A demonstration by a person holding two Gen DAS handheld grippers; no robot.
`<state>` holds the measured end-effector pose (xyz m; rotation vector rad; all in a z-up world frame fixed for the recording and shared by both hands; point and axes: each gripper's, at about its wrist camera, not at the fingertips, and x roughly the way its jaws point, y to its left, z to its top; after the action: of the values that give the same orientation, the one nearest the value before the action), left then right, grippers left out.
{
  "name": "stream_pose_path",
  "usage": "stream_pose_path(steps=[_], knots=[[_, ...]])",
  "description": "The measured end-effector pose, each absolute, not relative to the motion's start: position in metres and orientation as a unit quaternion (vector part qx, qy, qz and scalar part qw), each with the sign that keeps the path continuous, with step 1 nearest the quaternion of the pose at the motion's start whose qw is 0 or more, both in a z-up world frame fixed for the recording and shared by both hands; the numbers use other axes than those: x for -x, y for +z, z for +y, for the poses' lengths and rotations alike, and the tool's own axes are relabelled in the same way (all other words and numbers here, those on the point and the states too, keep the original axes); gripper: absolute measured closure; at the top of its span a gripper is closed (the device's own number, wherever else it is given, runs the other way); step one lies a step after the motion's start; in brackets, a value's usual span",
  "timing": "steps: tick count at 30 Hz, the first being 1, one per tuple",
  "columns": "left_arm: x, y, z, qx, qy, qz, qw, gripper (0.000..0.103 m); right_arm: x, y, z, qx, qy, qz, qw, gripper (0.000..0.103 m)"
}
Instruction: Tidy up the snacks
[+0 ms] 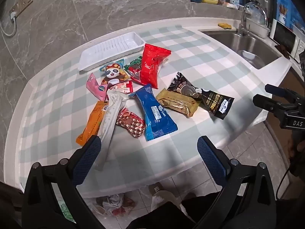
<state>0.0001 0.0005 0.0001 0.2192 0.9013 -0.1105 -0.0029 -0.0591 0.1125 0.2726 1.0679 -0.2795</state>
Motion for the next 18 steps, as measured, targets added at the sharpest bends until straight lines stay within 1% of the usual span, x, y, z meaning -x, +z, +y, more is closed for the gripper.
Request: stream_pose_path(steps=[18], knots=[[-0.0088,-0.0034,0.0064,-0.092,-0.051,0.444,0.89,0.001,-0.0023,0.111,-0.0571,-0.13,-0.129,0.511,0.84,0.0]])
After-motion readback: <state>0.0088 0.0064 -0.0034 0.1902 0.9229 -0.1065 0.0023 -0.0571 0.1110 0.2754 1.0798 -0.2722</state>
